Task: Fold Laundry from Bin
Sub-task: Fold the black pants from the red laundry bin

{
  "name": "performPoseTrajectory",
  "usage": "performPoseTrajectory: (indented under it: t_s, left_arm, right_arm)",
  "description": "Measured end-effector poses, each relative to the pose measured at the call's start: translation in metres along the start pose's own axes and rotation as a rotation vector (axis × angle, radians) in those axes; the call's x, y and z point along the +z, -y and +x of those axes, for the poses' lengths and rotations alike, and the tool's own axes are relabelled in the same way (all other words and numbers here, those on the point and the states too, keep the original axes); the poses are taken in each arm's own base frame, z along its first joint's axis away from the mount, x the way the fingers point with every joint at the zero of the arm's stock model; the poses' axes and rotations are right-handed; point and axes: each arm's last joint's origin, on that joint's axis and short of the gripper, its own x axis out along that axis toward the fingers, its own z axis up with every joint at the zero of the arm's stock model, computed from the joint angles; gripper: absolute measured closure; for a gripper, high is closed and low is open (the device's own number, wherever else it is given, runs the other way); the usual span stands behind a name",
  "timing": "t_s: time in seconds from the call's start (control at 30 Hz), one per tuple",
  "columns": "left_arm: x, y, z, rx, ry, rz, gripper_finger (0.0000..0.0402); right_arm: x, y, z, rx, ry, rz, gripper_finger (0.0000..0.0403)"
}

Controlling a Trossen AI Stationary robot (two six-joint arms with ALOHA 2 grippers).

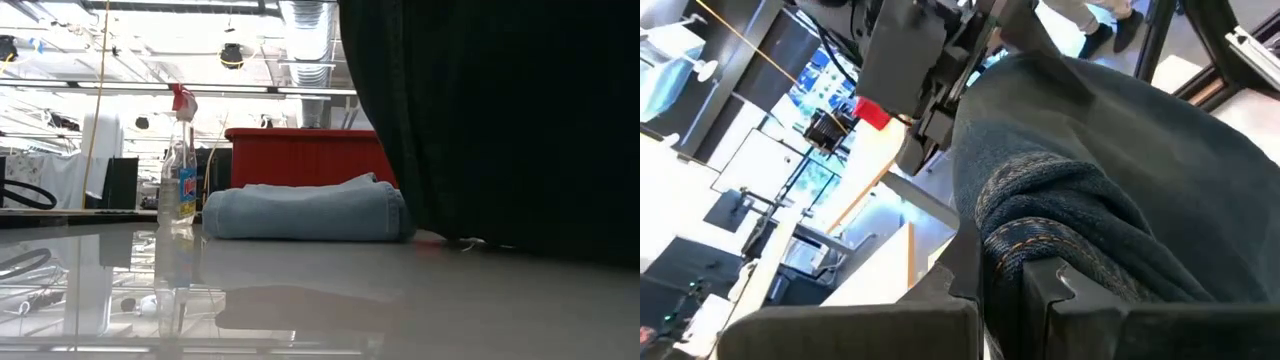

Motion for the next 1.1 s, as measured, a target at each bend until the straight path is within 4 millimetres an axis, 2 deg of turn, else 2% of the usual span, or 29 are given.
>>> performPoseTrajectory:
  t_s: [0.17,0.3,0.4,0.53,0.63,0.8,0.97,1.03,1.1]
  left_arm:
    - [0.000,0.000,0.000,0.000,0.002,-0.014,0.0399]
    - [0.001,-0.001,0.000,0.002,0.009,-0.025,0.0399]
    - [0.003,-0.003,-0.003,-0.011,0.044,-0.061,0.0399]
    - [0.010,-0.010,-0.012,-0.061,0.147,-0.167,0.0399]
    - [0.015,-0.019,-0.020,-0.069,0.224,-0.258,0.0399]
    - [0.022,-0.047,-0.034,-0.043,0.402,-0.462,0.0399]
    - [0.022,-0.080,-0.042,0.006,0.578,-0.721,0.0399]
    - [0.018,-0.094,-0.044,0.015,0.645,-0.835,0.0399]
    - [0.011,-0.106,-0.044,0.016,0.680,-0.905,0.0399]
  right_arm:
    - [-0.008,-0.010,-0.002,0.018,-0.009,0.018,0.0162]
    - [-0.015,-0.020,-0.001,0.038,-0.026,0.023,0.0190]
    - [-0.020,-0.026,-0.001,0.048,-0.036,0.025,0.0235]
    - [-0.024,-0.032,-0.001,0.049,-0.029,-0.004,0.0355]
    - [-0.022,-0.030,-0.008,0.045,0.011,-0.025,0.0366]
    - [-0.014,-0.029,-0.049,0.035,0.270,-0.165,0.0366]
    - [0.006,-0.025,-0.096,-0.001,0.715,-0.460,0.0366]
    - [0.015,-0.018,-0.106,-0.059,0.822,-0.532,0.0366]
    - [0.022,-0.005,-0.111,-0.134,0.844,-0.551,0.0366]
